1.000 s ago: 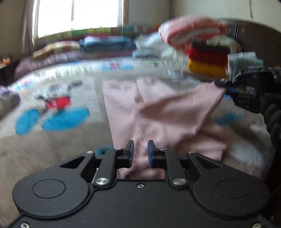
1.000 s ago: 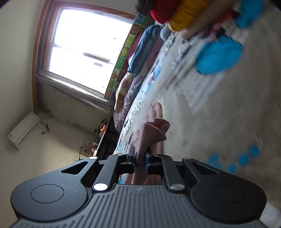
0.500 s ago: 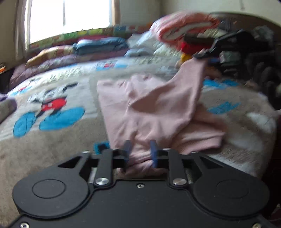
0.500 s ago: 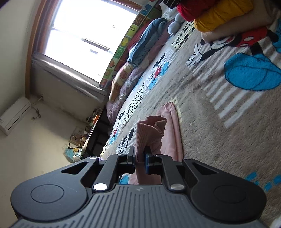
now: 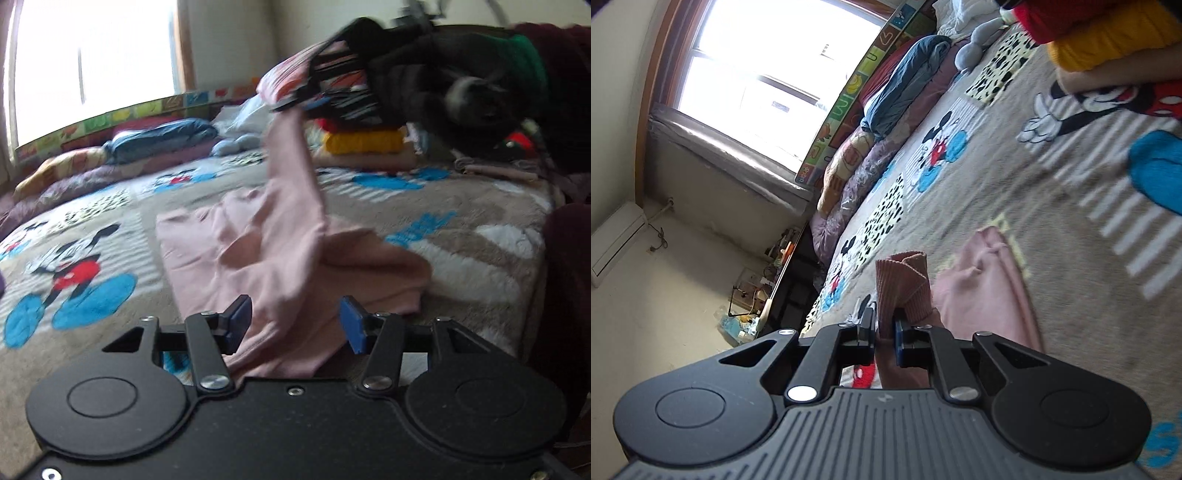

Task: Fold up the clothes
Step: 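Lower the held cuff with the right gripper, laying the sleeve along the body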

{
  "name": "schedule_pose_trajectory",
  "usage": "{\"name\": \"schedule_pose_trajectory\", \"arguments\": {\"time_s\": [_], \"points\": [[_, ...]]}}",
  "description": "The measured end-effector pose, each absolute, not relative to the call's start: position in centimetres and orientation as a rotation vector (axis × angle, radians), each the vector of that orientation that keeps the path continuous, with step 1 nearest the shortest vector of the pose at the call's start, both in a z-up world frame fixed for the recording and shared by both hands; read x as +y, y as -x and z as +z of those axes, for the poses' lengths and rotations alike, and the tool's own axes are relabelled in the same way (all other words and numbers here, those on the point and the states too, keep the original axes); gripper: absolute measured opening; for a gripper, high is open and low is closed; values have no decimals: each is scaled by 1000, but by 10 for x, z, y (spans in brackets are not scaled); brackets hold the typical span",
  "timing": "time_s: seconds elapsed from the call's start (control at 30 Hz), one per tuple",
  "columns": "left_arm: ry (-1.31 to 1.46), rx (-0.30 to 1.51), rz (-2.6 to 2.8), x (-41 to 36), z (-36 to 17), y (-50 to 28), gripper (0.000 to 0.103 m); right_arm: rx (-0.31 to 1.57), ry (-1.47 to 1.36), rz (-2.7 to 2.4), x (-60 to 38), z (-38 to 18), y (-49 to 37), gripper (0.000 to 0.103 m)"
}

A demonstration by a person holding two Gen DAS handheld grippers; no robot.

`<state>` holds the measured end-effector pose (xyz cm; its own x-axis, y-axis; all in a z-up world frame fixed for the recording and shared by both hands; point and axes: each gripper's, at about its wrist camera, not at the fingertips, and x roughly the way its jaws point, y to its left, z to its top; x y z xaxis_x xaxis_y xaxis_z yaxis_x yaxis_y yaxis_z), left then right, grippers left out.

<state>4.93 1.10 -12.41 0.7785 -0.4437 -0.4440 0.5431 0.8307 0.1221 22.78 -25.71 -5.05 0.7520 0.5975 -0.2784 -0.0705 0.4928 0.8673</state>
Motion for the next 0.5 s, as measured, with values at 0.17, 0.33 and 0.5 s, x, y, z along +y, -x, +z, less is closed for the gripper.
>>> {"name": "schedule_pose_trajectory", "arguments": {"time_s": [0.17,0.33,0.5], "points": [[-272,493,-538,8,-137,-60,52,633,-948,431,-237,-38,-248,12],[-193,515,-551,20,-134,-66,52,654,-898,407,-216,-30,-272,12],[-66,541,-547,35,-131,-77,52,684,-847,362,-196,-33,-293,12]]}}
